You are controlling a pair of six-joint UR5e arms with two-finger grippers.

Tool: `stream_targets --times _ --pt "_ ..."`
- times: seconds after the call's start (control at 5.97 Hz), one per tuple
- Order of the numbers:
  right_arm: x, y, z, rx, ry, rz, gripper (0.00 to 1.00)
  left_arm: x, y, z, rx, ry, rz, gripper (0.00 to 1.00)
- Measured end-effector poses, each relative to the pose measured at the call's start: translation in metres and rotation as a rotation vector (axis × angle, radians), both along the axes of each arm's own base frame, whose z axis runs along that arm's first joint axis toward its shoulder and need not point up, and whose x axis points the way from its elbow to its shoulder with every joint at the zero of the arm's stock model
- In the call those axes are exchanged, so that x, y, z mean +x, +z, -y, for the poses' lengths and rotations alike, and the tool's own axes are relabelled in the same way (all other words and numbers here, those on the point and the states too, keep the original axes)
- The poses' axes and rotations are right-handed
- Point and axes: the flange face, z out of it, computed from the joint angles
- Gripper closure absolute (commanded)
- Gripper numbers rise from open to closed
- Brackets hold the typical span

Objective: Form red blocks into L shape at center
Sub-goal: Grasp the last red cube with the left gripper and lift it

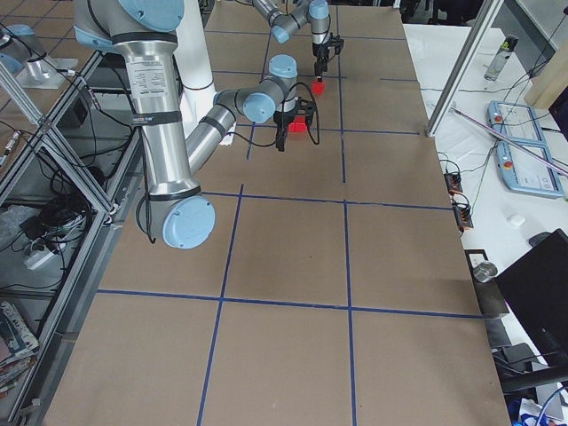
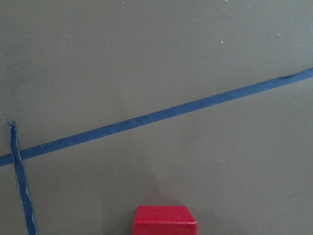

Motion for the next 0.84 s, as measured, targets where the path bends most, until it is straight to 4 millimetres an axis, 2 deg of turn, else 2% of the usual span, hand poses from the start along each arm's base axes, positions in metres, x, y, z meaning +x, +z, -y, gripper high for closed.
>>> stream_targets --times 0.34,0.84 --pt "0.000 -0.001 0.000 0.000 0.000 0.000 0.00 0.008 0.014 0.003 -0.025 -0.001 0.020 0.00" --pt "-0.001 -0.002 0.000 0.001 -0.001 0.002 0.00 0.018 0.016 0.001 -0.047 -0.004 0.023 0.00"
